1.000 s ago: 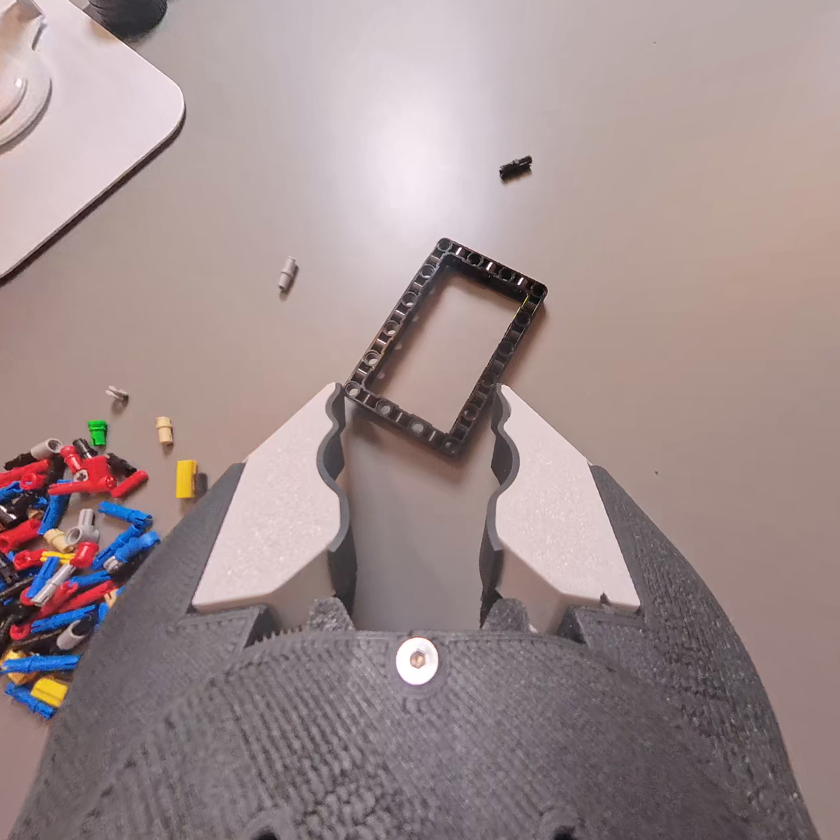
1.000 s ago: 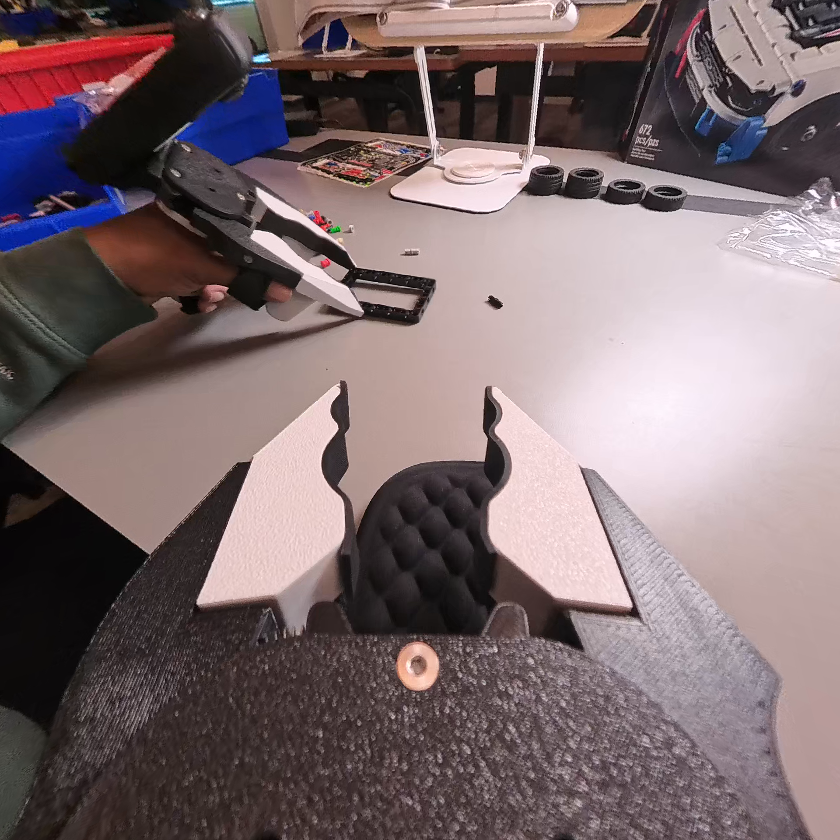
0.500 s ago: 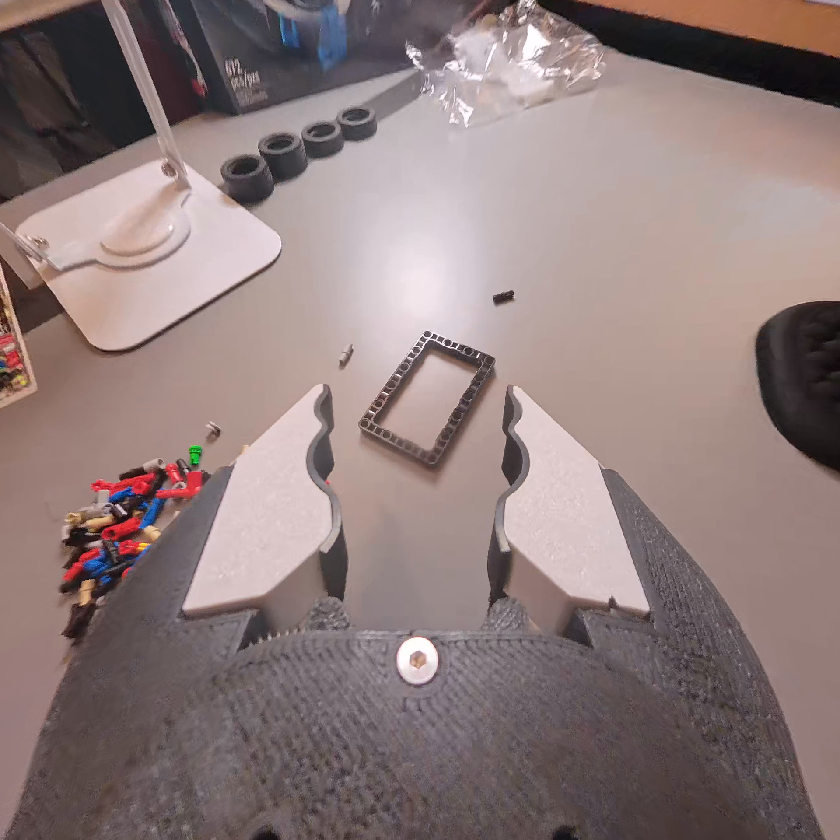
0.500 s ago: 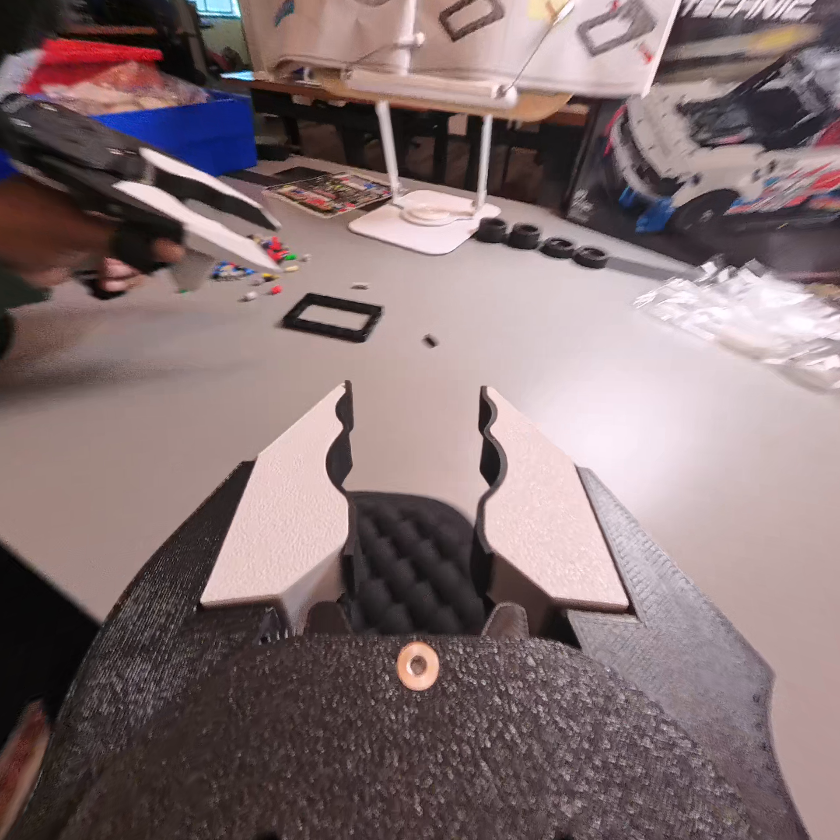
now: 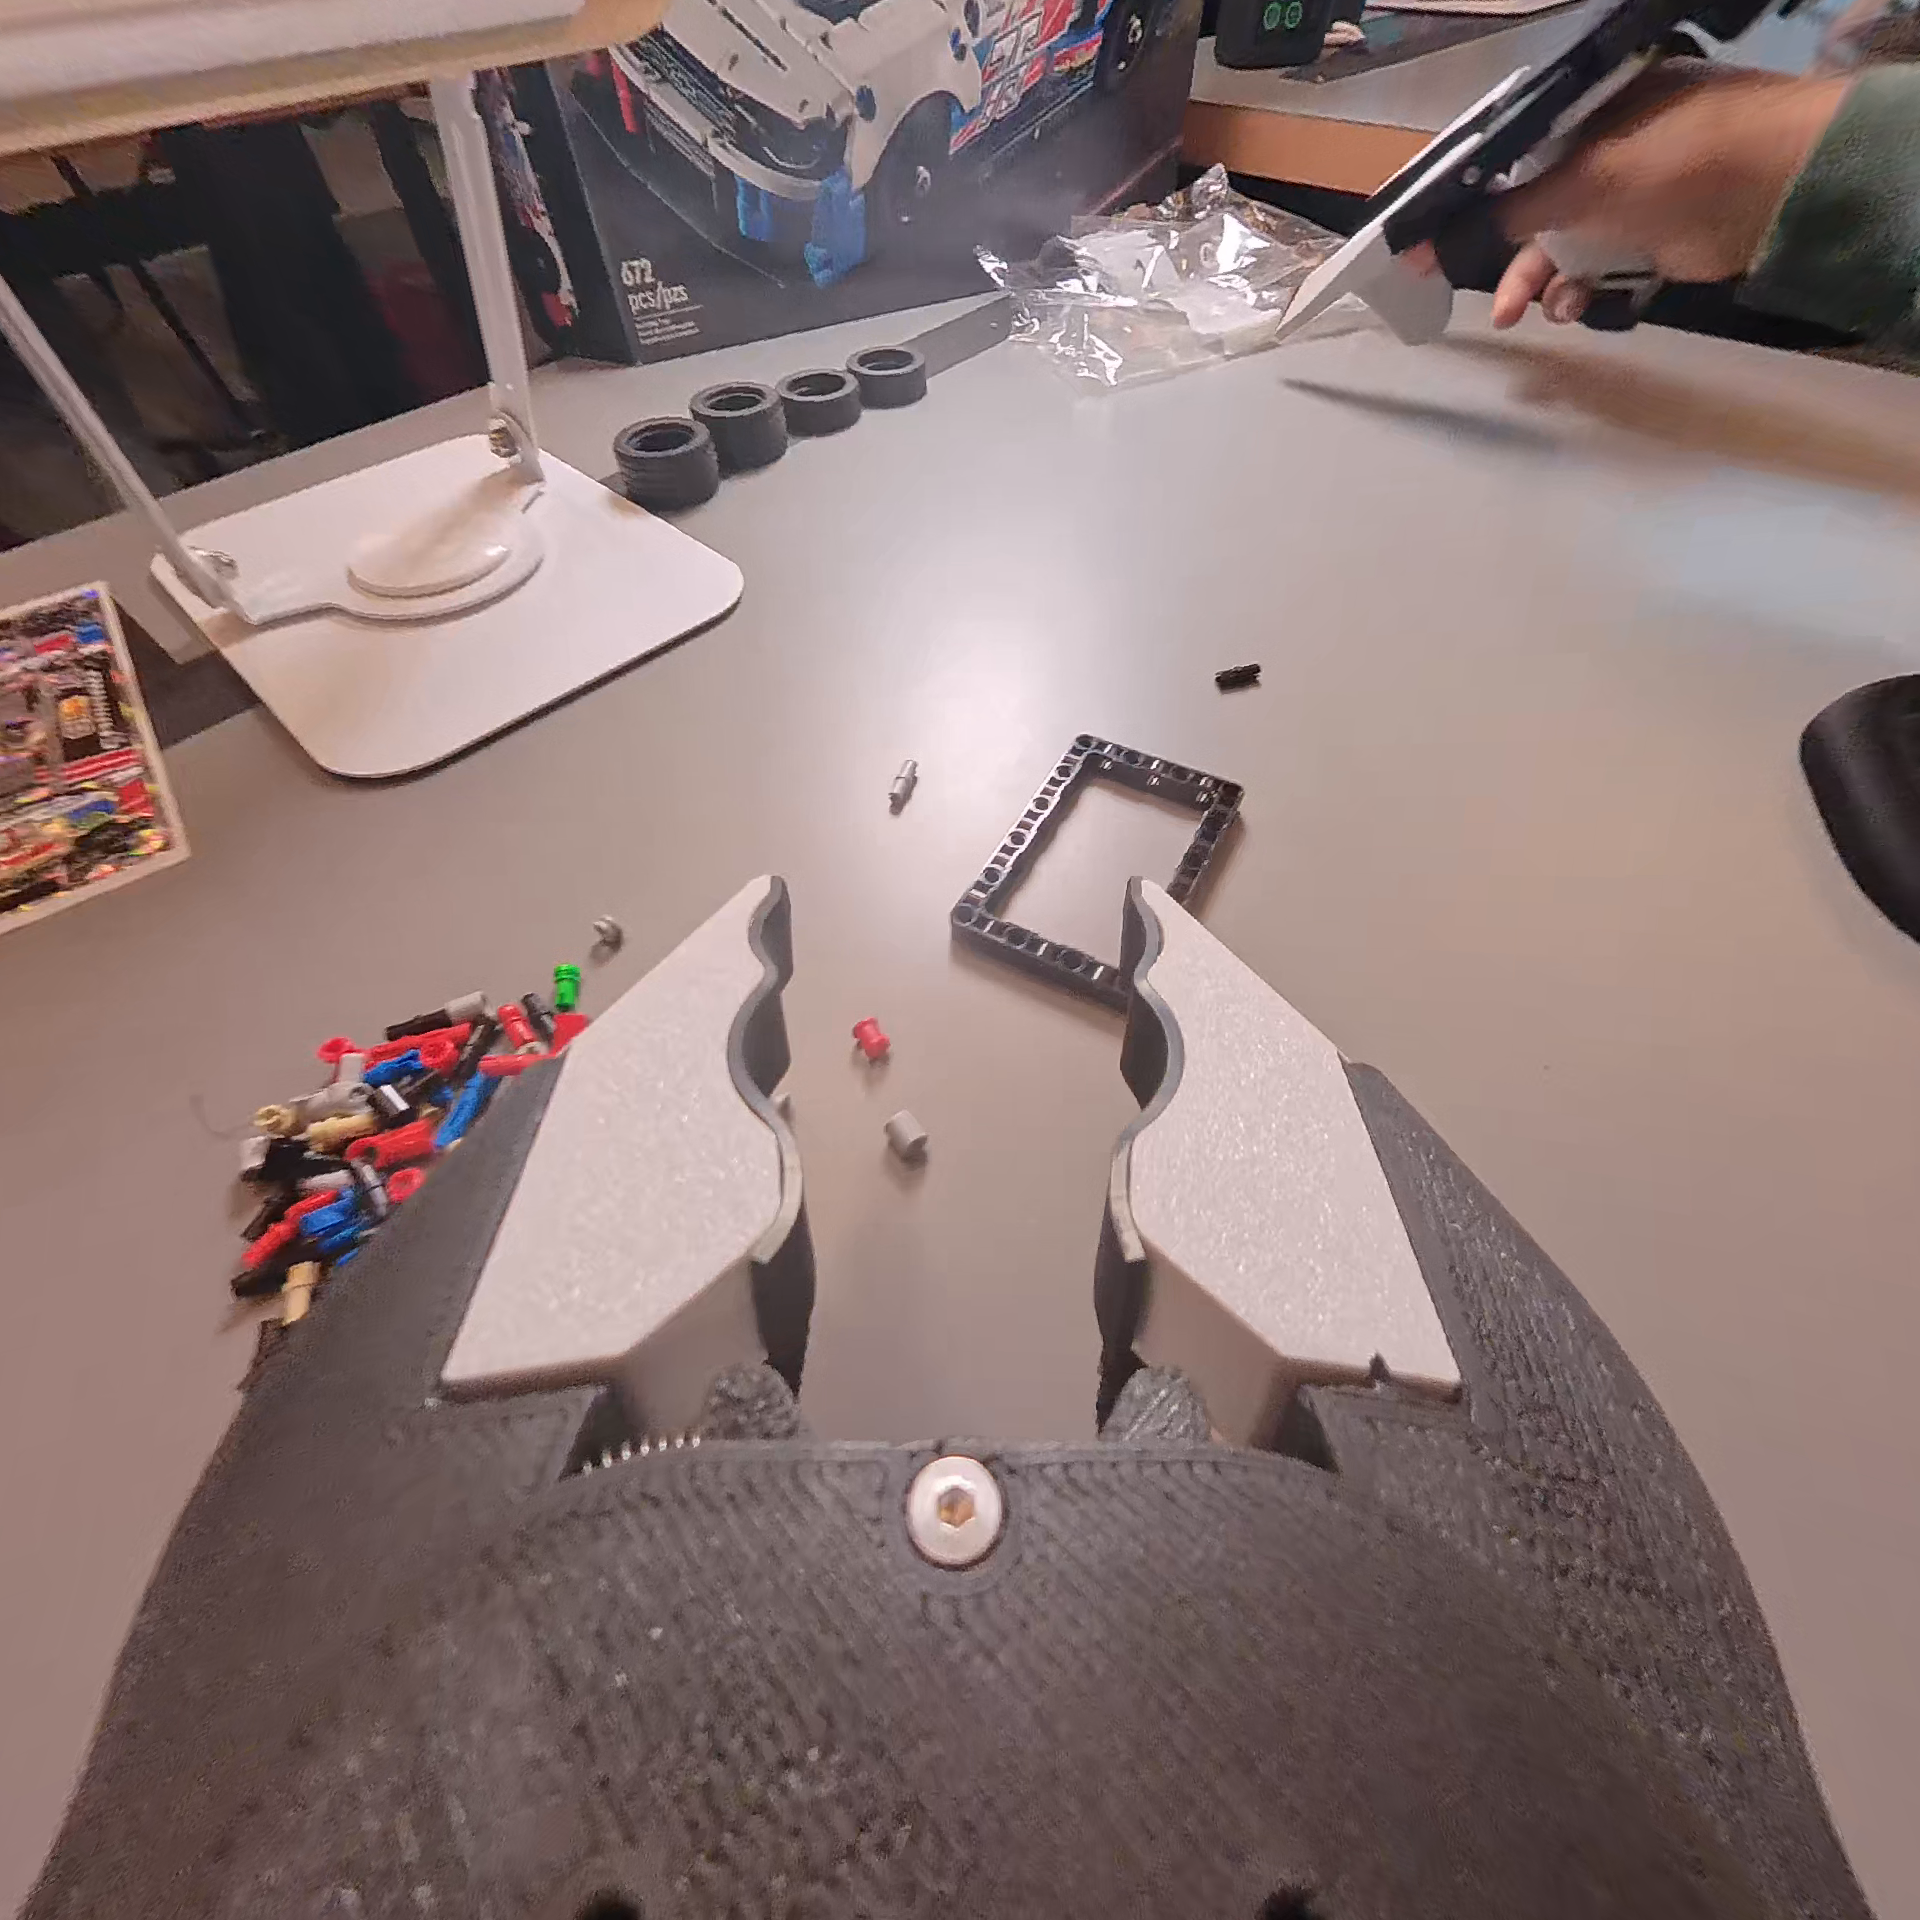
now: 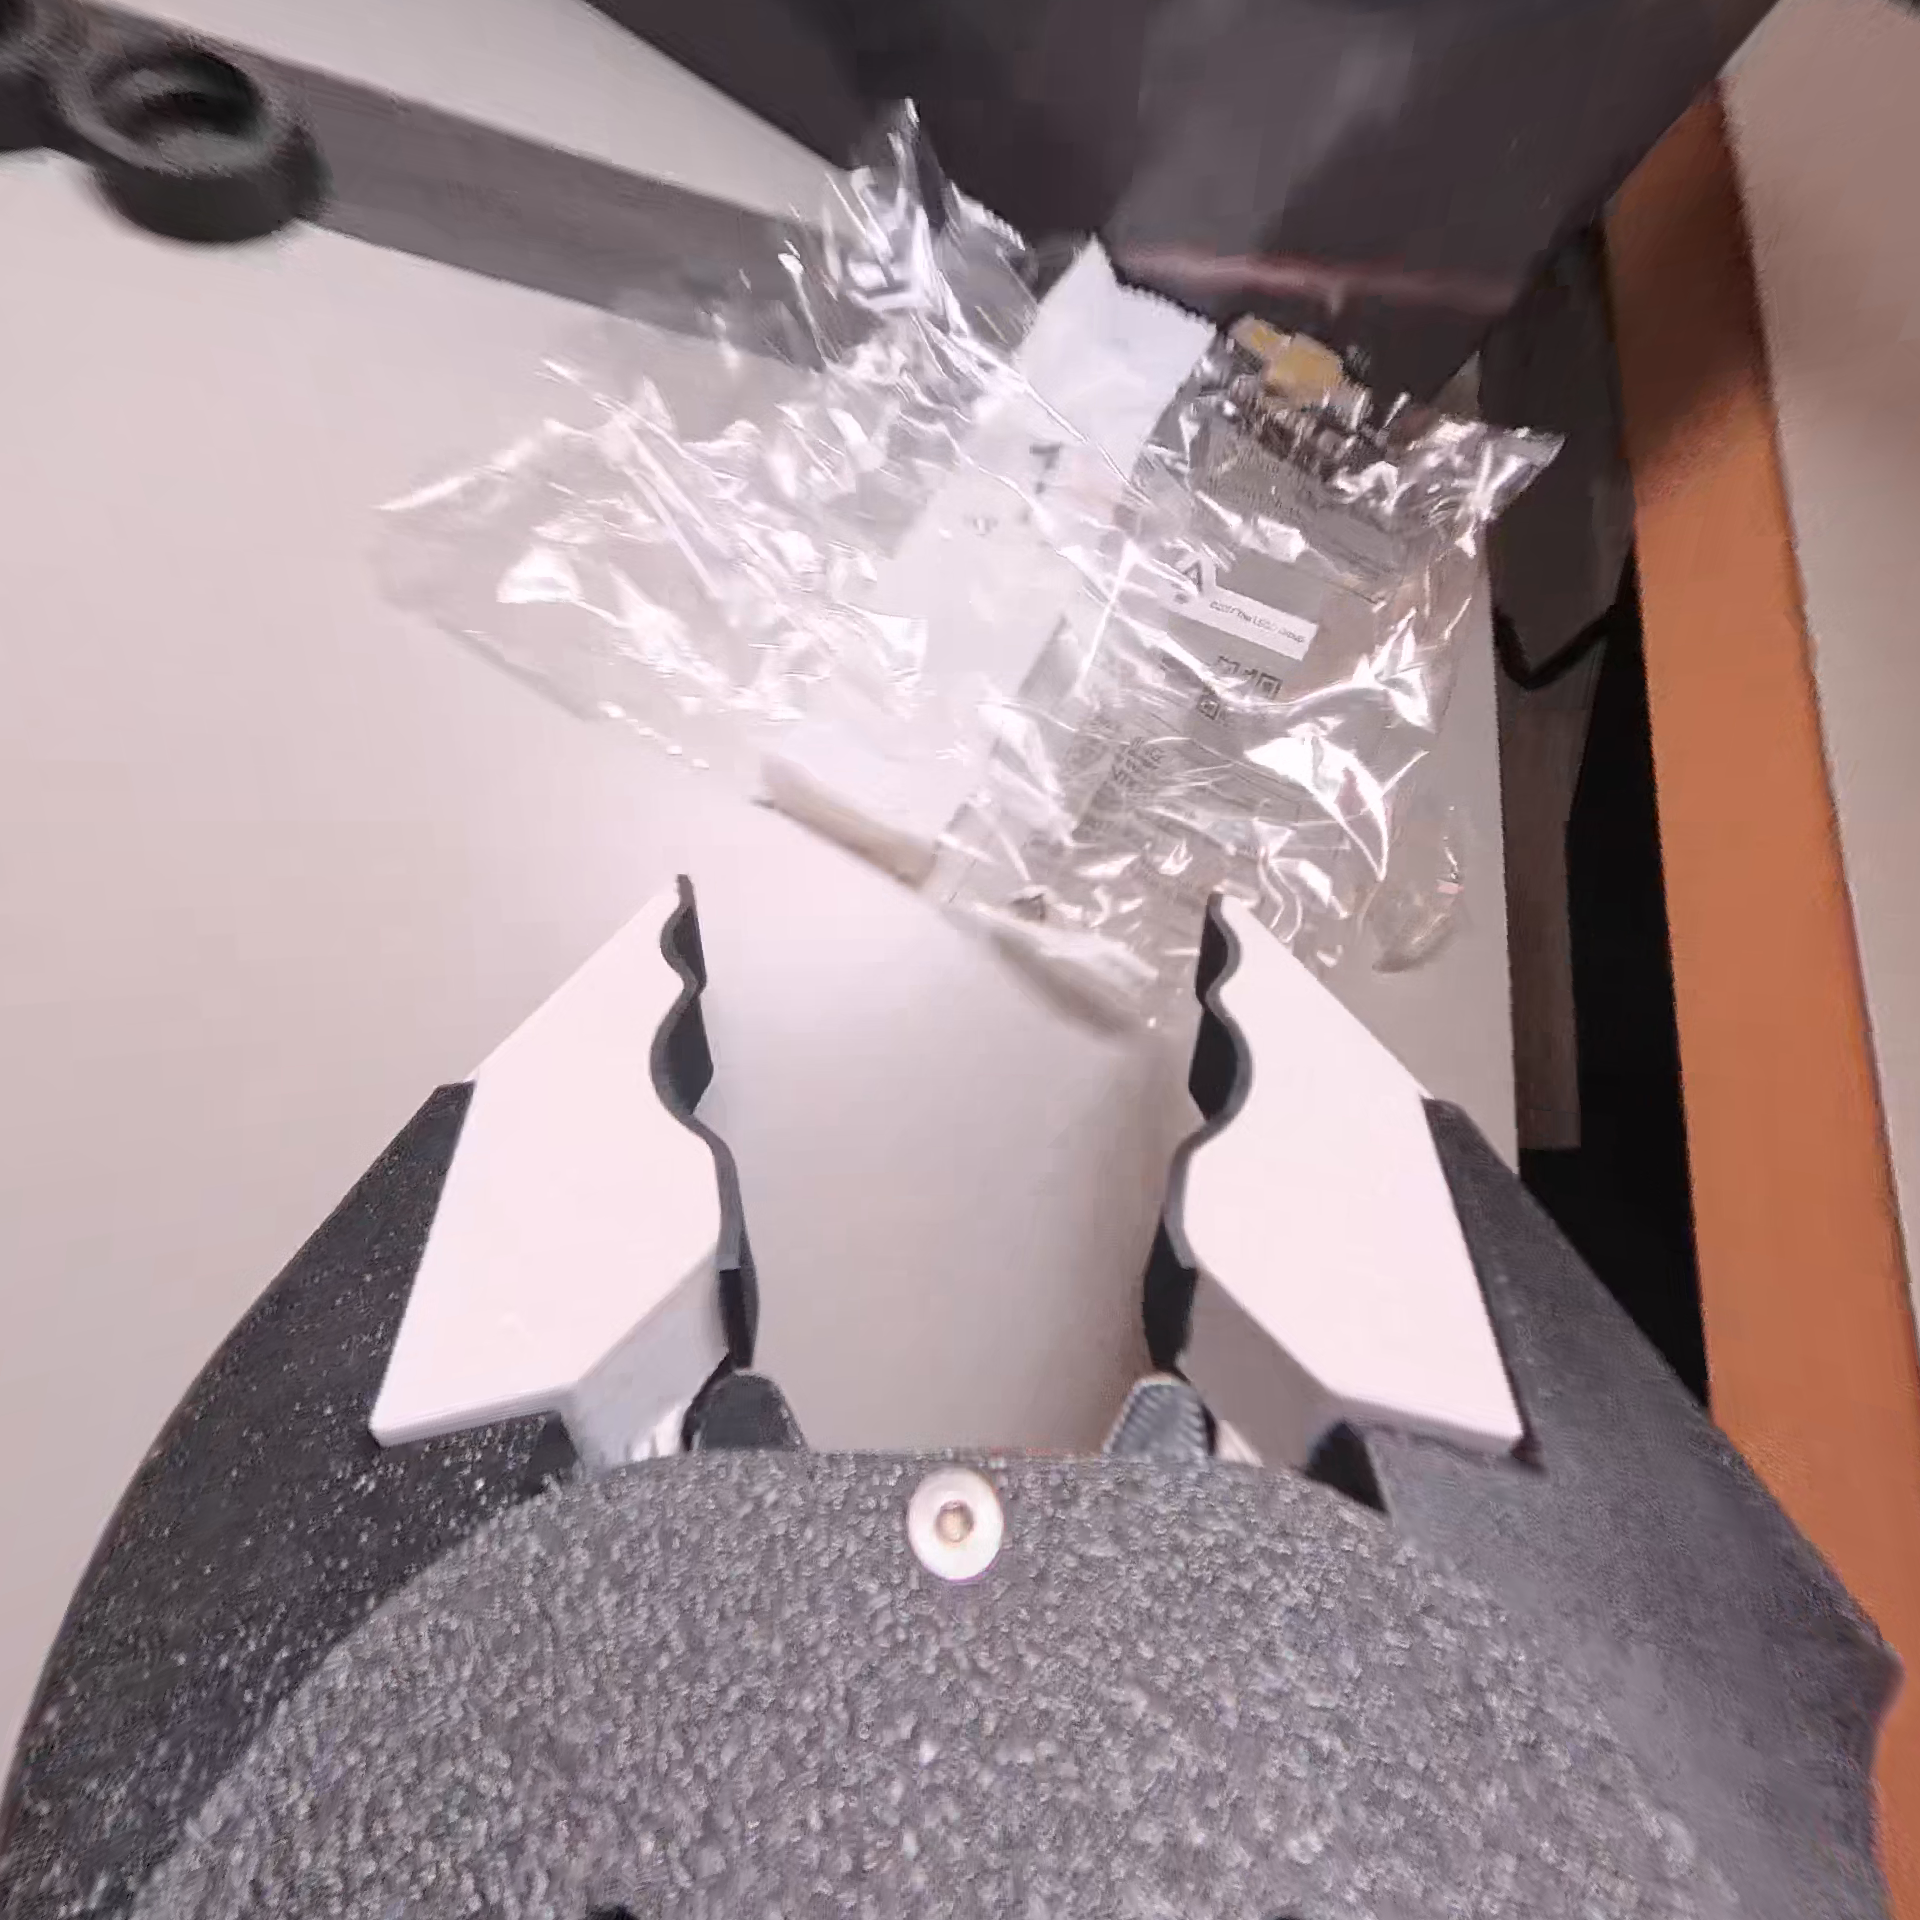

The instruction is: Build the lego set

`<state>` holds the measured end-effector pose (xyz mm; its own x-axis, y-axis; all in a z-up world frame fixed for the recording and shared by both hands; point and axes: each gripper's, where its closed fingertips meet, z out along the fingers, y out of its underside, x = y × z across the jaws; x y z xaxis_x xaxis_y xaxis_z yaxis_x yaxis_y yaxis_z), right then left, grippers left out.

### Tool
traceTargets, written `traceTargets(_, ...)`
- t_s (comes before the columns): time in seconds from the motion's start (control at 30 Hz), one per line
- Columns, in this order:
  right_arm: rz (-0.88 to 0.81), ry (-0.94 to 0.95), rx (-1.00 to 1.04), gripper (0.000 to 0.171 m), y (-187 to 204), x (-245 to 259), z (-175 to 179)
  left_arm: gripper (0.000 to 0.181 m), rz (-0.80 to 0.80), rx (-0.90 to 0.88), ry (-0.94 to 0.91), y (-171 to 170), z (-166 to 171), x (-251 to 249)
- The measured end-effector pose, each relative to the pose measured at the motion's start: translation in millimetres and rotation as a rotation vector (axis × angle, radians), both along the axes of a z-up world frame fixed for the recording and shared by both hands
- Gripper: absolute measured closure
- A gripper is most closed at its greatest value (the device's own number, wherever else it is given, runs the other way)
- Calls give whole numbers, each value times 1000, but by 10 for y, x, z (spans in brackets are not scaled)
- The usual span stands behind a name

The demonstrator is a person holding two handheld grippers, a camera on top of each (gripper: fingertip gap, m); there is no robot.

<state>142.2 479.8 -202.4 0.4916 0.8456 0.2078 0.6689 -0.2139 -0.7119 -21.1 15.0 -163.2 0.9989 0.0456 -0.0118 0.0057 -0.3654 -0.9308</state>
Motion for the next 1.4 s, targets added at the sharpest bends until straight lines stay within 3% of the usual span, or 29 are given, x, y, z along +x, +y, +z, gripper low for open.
traceTargets(0.13,6,-98,-62,93,215,-223,-180,123,5,-2,-4,-82,-52,-63)
traceTargets(0.33,26,-99,-28,111,118,-574,-176,122,3,-3,-28,-80,-68,-88)
traceTargets(0.53,-10,-88,1,105,81,-480,-148,123,-1,-10,14,-91,-73,-51)
traceTargets(0.67,-45,36,36,96,-16,-259,125,123,9,10,29,-94,-41,-63)
traceTargets(0.8,14,273,45,96,-596,-29,553,124,19,38,47,-95,25,-65)
traceTargets(0.97,150,456,-35,97,-1784,390,714,121,41,89,116,-125,253,-9)
traceTargets(1.17,227,508,-58,101,-2947,1011,631,121,58,167,59,-389,670,455)
traceTargets(1.4,160,570,-24,103,-3669,1749,506,122,73,146,-17,-946,473,1246)
